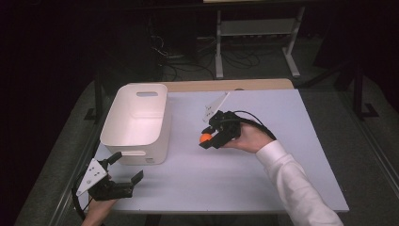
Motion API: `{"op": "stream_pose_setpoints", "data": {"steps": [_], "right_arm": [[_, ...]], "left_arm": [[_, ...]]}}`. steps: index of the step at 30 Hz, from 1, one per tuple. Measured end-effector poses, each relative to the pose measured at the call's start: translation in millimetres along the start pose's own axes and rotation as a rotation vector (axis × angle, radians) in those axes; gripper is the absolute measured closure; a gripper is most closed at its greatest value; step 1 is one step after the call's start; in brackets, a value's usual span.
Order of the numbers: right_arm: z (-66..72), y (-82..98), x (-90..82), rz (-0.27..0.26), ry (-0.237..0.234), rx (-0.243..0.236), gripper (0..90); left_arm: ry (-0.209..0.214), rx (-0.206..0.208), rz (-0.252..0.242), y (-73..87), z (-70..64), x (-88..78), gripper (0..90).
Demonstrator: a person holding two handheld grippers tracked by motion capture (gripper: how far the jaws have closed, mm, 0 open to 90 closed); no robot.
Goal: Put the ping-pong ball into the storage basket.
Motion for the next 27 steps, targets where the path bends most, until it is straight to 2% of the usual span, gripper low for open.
{"op": "stream_pose_setpoints", "data": {"steps": [10,13,18,24,27], "right_arm": [[1.2,-10.8,-3.5,-0.002,-0.001,-0.03,49.4],[3.7,-13.3,-5.8,0.015,-0.005,0.003,49.4],[2.8,-18.9,-8.2,0.007,-0.002,-0.023,49.4],[3.6,-24.9,-12.2,0.015,0.006,-0.018,49.4],[1.6,-28.1,-13.0,0.003,0.006,-0.04,49.3]], "left_arm": [[0.0,-0.002,-0.002,0.0,0.1,0.2,0.0],[0.001,0.002,0.001,0.0,0.4,-0.3,0.0],[0.003,-0.001,-0.009,0.1,0.2,0.6,0.0],[0.002,-0.004,-0.007,0.3,-0.1,0.8,0.0],[0.002,-0.004,-0.006,0.3,-0.1,0.7,0.0]]}}
Point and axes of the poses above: each handheld gripper's, and its own axes: x roughly forward along the jaws, y roughly out of its underside, z roughly to its left, the point moved 1 cm from there along x, roughly forward along the jaws, and after that the axes turned 9 degrees about x, right-handed, at the moved point
